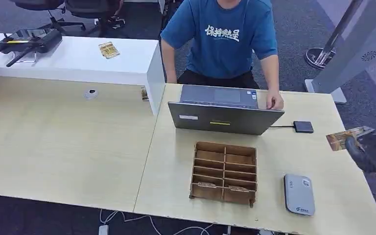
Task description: Pass the card to the sensor for recognition and then transmit it.
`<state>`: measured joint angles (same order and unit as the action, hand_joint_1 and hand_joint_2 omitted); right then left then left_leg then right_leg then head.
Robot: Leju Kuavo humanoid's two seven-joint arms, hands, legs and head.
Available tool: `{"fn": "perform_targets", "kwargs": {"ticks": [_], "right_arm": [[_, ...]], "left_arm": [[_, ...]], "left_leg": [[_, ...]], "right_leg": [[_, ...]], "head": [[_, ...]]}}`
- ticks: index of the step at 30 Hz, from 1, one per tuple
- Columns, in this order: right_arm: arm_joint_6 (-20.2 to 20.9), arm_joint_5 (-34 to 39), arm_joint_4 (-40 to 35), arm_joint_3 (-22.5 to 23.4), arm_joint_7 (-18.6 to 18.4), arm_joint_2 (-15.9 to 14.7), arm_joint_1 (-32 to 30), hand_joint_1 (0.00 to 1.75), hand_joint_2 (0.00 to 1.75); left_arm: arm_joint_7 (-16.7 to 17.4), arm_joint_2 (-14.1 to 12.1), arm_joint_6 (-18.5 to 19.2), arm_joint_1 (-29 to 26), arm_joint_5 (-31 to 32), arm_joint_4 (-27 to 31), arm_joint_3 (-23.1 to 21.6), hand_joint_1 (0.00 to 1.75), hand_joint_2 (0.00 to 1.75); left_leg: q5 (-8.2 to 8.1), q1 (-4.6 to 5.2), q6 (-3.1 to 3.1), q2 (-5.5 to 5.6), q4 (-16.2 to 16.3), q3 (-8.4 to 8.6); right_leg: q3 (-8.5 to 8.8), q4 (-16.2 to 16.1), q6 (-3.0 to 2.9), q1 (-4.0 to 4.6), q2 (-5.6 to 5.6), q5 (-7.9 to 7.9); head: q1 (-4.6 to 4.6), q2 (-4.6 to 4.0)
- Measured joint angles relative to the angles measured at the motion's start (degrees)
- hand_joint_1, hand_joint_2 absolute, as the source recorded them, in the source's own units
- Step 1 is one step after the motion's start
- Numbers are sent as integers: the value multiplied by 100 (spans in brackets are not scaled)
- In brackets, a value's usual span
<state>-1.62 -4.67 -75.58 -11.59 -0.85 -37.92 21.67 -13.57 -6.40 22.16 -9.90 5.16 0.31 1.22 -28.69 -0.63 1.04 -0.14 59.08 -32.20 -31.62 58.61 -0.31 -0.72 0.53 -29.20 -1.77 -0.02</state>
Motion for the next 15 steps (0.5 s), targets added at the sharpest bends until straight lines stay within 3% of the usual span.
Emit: {"fn": "perform_targets", "kwargs": {"ticks": [5,15], "right_arm": [[-526,-1054,126,-161,-11,260,402,175,175],[-883,-2026,400,-542,-162,726,1026,175,175]], "left_arm": [[-17,-11,-15,10,153,0,15,0,0],[-24,-42,-50,23,335,0,22,0,0]], "left_leg": [[2,0,3,-2,0,0],[4,-1,4,2,-1,-6]], "right_leg": [[-1,2,-1,1,-2,1],[-4,4,-1,1,0,1]], "head": [[2,0],[0,0]]}}
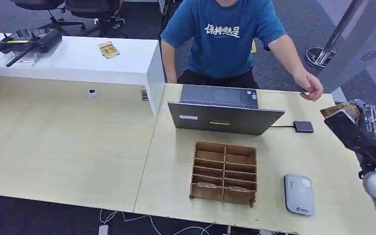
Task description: Pass the card to the sensor for recognition and then transmit it.
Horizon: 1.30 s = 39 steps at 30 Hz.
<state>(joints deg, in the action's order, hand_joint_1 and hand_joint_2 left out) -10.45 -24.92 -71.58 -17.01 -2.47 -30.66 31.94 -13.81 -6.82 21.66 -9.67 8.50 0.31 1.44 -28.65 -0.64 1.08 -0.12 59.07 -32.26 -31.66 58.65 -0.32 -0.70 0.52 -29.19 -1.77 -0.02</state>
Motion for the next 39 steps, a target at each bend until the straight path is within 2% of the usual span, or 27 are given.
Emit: {"fn": "perform_targets", "kwargs": {"ticks": [12,18,32,39], "right_arm": [[-421,-1083,1092,-662,-506,1106,1384,175,175],[-645,-1444,1470,-815,-723,1481,1785,175,175],[-682,-1527,1772,-942,-785,1724,1984,175,175],[-706,-2029,2207,-990,-1014,1929,2259,175,175]], "left_arm": [[4,-76,-2,118,385,0,2,0,0],[31,-76,-4,187,538,0,4,0,0],[39,-96,-4,197,585,0,7,0,0],[46,-107,-7,221,782,0,33,0,0]], "left_leg": [[13,-1,8,3,0,0],[13,-1,8,7,0,-3],[13,-1,8,8,0,-4],[13,-1,8,7,0,-3]], "right_leg": [[-5,6,-3,1,3,2],[-6,6,-3,1,8,2],[-6,5,-3,1,10,2],[-7,6,-3,1,8,2]], "head": [[0,0],[0,0],[2,0],[0,0]]}}
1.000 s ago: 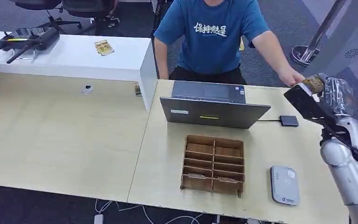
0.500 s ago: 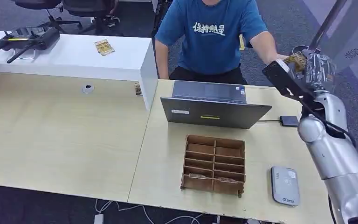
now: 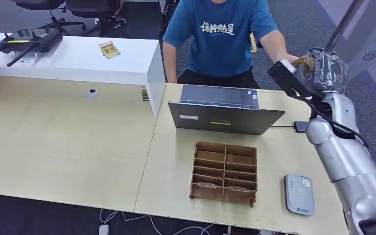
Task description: Pass the card to the sensor for recognition and then transmit it.
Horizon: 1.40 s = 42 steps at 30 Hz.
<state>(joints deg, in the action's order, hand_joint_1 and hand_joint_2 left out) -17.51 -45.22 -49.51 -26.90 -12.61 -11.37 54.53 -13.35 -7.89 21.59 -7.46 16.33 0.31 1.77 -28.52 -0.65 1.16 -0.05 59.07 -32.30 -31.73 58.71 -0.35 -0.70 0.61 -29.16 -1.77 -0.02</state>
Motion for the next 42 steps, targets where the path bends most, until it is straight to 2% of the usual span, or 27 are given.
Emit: {"fn": "perform_targets", "kwargs": {"ticks": [2,3,4,16,29,42], "right_arm": [[11,-119,95,-15,-24,53,65,175,175],[17,-149,134,-26,-31,77,91,82,175],[28,-160,166,-37,-50,103,114,0,175],[103,-101,278,-50,-48,204,142,0,175],[20,2,208,151,210,197,111,0,175],[17,0,-507,275,358,-153,-459,0,175]], "left_arm": [[7,0,-4,3,35,0,29,0,0],[9,0,-7,3,48,0,39,0,0],[13,2,-9,3,52,0,61,0,0],[17,11,-44,2,125,0,199,0,0],[17,74,-125,-4,205,0,404,0,0],[17,205,-232,-57,168,0,575,0,0]], "left_leg": [[0,0,0,1,0,0],[0,0,0,1,0,0],[0,0,0,1,0,-1],[0,0,0,0,0,1],[0,0,0,-1,0,1],[0,1,0,-2,1,-2]], "right_leg": [[0,0,0,0,1,0],[0,0,0,0,1,0],[0,0,0,0,1,0],[0,0,-1,0,0,1],[-4,0,-1,0,-2,1],[-7,-1,-1,-1,-4,1]], "head": [[2,0],[2,0],[2,0],[2,0],[2,0],[2,0]]}}
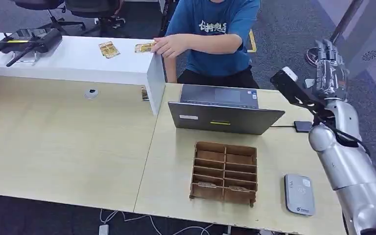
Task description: Pass the card to the sensor for recognition and then transmit it.
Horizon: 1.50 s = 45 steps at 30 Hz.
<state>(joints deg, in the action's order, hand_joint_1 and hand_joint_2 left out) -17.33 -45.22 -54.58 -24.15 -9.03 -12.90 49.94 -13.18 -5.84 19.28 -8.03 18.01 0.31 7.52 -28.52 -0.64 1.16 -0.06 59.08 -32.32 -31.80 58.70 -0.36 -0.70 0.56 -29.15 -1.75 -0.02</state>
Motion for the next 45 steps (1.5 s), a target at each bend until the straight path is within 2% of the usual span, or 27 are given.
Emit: {"fn": "perform_targets", "kwargs": {"ticks": [6,10,18,23,37,45], "right_arm": [[2,31,-133,13,24,-66,-62,0,175],[-9,192,-510,127,219,-289,-362,0,175],[-70,446,-1789,590,577,-968,-1598,0,175],[-125,496,-2515,948,713,-1263,-2421,0,175],[-337,522,-3886,1917,938,-1674,-4224,0,175],[-455,590,-4771,2653,1270,-1698,-5419,0,175]], "left_arm": [[0,18,0,-1,-9,0,20,0,0],[0,57,-57,-25,-90,0,85,0,0],[-17,219,-181,-101,-284,0,170,0,0],[-17,313,-236,-125,-385,0,223,0,0],[-20,474,-321,-144,-656,0,247,0,0],[-35,581,-396,-161,-887,0,247,0,0]], "left_leg": [[0,-1,0,0,0,0],[0,0,0,4,0,13],[-3,2,-4,8,2,24],[-5,1,-7,6,1,25],[-5,1,-6,8,0,20],[-9,1,-7,7,0,16]], "right_leg": [[-3,0,-2,0,0,1],[-2,-3,-1,0,7,1],[-6,-12,3,-1,11,3],[-8,-11,3,-1,10,3],[-13,-10,5,-1,14,0],[-15,-10,5,-1,12,-1]], "head": [[0,0],[-2,0],[0,0],[-2,0],[-2,0],[0,0]]}}
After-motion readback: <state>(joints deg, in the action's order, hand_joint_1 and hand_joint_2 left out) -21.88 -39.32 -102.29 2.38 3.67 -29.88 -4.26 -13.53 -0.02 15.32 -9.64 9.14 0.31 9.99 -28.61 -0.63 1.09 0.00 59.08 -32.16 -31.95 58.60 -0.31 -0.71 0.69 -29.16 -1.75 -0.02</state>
